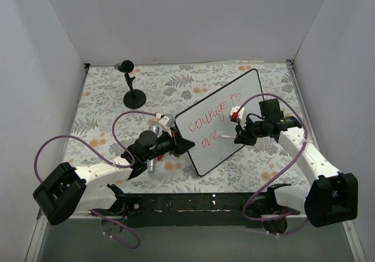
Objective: Write a sentence on the whiteboard
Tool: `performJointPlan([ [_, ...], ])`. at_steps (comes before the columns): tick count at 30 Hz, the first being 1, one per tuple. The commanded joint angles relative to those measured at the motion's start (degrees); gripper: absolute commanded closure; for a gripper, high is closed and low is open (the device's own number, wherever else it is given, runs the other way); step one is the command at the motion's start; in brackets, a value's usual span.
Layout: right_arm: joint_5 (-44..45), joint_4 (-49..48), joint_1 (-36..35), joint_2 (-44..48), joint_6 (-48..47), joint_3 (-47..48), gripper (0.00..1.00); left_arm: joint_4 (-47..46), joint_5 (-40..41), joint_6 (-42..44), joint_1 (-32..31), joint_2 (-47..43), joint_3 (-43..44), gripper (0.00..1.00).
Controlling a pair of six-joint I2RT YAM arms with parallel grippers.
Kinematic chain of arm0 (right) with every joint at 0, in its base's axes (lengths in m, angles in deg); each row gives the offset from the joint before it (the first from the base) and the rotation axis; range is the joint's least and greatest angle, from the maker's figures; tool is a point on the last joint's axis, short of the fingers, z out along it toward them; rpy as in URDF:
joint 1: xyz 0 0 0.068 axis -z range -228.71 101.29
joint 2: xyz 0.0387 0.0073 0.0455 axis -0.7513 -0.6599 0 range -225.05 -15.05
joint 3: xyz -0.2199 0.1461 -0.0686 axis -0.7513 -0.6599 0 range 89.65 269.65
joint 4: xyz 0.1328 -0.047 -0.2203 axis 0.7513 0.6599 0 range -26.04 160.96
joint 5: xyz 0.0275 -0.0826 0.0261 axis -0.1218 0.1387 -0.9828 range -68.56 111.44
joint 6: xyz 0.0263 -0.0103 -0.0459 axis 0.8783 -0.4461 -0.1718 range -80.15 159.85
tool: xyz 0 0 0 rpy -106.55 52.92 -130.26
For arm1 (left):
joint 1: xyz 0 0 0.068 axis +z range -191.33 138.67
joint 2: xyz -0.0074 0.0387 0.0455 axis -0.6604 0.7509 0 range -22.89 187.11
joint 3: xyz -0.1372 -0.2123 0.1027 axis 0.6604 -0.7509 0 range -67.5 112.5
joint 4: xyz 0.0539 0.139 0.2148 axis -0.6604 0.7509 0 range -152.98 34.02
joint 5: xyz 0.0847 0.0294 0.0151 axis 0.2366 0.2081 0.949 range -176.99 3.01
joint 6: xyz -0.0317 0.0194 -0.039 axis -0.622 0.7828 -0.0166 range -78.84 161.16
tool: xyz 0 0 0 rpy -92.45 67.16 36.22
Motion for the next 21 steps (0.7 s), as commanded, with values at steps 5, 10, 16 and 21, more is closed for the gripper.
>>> performJointPlan([
  [5, -6.5, 2.8, 1.1, 2.2, -3.8, 5.6, 0.99, 0.3, -1.3, 2.4, -0.4, -0.4, 0.0, 1.0],
  [10, -7.1, 2.3, 1.2, 4.9, -3.7, 5.4, 0.99, 0.0, -1.4, 2.4, -0.4, 0.0, -0.1, 1.0],
  [16, -4.8, 1.6, 1.6, 5.6, -2.8, 4.6, 0.99, 0.4, -1.8, 2.7, -0.4, 0.0, 0.1, 1.0],
  [21, -4.1, 0.7, 2.4, 6.0, -2.9, 3.4, 0.99, 0.6, -1.7, 2.8, -0.4, -0.4, -0.3, 1.0],
])
